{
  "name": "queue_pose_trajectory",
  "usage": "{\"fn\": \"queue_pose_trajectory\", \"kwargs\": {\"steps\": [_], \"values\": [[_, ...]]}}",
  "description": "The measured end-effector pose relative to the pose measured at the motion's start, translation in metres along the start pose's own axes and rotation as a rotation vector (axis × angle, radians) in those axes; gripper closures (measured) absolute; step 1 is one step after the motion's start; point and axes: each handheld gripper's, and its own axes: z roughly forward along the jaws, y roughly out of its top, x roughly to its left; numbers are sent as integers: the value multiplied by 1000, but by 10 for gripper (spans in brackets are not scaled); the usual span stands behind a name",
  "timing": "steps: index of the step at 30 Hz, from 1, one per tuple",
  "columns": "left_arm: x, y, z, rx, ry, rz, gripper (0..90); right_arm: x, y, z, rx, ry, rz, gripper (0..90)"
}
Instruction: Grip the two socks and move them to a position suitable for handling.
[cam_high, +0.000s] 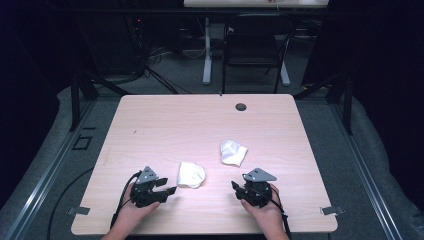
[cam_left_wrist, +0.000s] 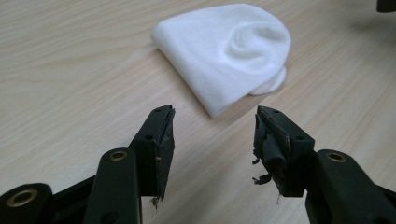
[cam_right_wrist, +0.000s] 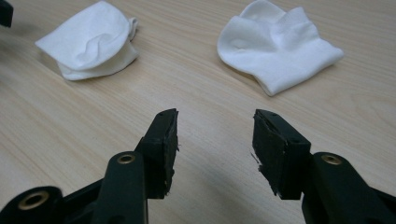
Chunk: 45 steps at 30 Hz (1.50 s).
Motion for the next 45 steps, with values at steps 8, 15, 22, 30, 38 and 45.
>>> {"fn": "queue_pose_trajectory", "kwargs": {"steps": [8,15,22,30,38,45], "values": [[8,0,-6,-34,85,-33,467,3,0,2,20,12,5,550],[11,2,-3,-17,150,-31,476,4,-1,8,64,26,-6,614],[6,8,4,-20,102,-82,580,6,1,8,77,57,-3,669],[-8,29,22,0,85,-31,648,4,2,6,55,50,19,690],[-16,40,43,12,109,-16,680,1,2,5,55,48,26,684],[-16,43,54,26,116,-5,699,1,2,6,55,50,24,676]]}}
